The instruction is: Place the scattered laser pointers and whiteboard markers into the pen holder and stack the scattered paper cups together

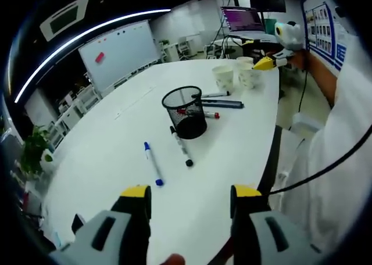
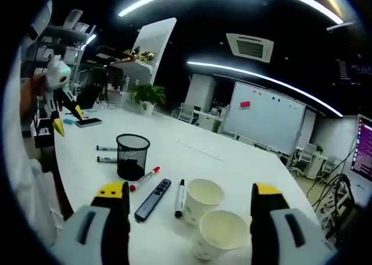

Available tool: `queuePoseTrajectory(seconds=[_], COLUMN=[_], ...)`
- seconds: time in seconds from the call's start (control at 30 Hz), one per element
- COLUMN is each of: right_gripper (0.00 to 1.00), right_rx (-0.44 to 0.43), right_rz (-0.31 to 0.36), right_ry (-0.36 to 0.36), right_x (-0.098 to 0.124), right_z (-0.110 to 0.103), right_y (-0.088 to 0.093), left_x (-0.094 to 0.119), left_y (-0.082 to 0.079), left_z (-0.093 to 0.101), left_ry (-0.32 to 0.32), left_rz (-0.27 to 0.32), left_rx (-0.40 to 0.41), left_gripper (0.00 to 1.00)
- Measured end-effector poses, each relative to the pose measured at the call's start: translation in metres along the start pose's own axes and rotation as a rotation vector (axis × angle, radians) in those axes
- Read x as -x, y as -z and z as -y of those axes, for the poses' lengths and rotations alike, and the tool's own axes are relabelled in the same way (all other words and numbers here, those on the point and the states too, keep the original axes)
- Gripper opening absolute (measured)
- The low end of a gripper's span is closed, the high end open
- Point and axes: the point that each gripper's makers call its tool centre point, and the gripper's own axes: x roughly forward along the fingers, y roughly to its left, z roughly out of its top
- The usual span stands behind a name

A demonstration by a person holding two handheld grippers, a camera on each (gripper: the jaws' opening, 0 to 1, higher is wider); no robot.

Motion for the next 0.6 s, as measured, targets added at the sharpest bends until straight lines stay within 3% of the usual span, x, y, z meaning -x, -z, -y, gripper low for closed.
queuePoseTrajectory(seconds=[0.6], right_gripper=[0.85], right_rx=[-0.111], right_rz=[0.002], right_ry=[0.119], right_x=[-0.002], right_z=[0.031], right_y=[0.017], left_x=[-0.001], left_y=[0.003], left_z=[0.001], left_ry=[0.010], left_rz=[-0.013], left_rx=[0.001], left_gripper=[0.56])
